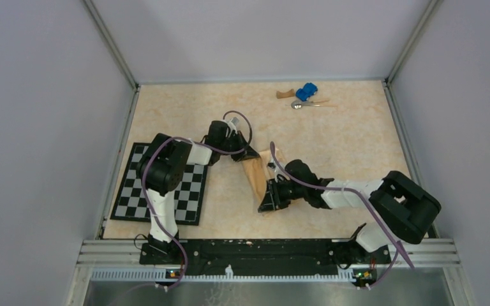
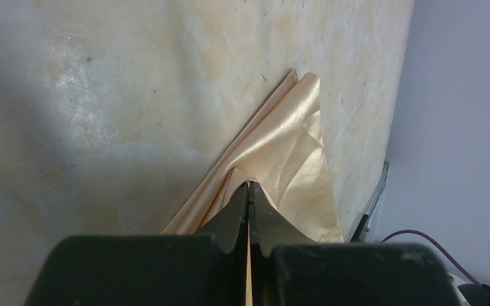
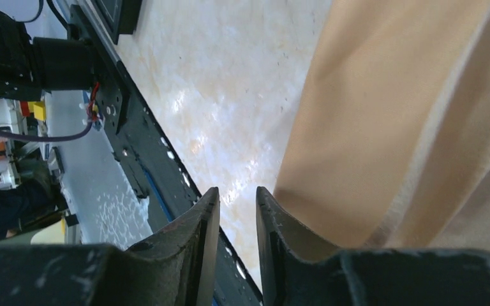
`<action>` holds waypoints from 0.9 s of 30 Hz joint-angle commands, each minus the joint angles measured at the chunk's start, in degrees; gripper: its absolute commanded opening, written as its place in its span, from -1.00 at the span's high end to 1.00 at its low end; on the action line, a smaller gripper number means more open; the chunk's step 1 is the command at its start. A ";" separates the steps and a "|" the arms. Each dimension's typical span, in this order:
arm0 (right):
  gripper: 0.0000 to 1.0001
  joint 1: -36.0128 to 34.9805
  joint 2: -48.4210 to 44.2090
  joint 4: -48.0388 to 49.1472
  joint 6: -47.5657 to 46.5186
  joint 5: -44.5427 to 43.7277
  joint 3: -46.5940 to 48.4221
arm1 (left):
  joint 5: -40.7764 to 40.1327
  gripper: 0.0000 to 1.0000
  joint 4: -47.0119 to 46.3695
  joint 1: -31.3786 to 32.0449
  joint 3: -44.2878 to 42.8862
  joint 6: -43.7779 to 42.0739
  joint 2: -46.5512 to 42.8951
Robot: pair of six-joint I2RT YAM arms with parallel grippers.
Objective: Fold the napkin into a case and place the utensils inside
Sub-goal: Smooth out the 2/3-rectangle-folded napkin at the center of the board.
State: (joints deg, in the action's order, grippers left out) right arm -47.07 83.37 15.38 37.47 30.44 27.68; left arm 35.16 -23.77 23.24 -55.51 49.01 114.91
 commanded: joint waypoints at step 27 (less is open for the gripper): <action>0.63 8.22 14.72 1.11 -4.93 10.51 17.22 | 4.16 0.57 -2.18 -0.93 7.10 -1.17 -11.02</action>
State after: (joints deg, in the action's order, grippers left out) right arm -38.87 97.06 14.35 34.44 37.95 41.36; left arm 38.33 -21.45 22.61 -50.19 46.24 100.49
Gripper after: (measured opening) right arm 0.189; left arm 0.256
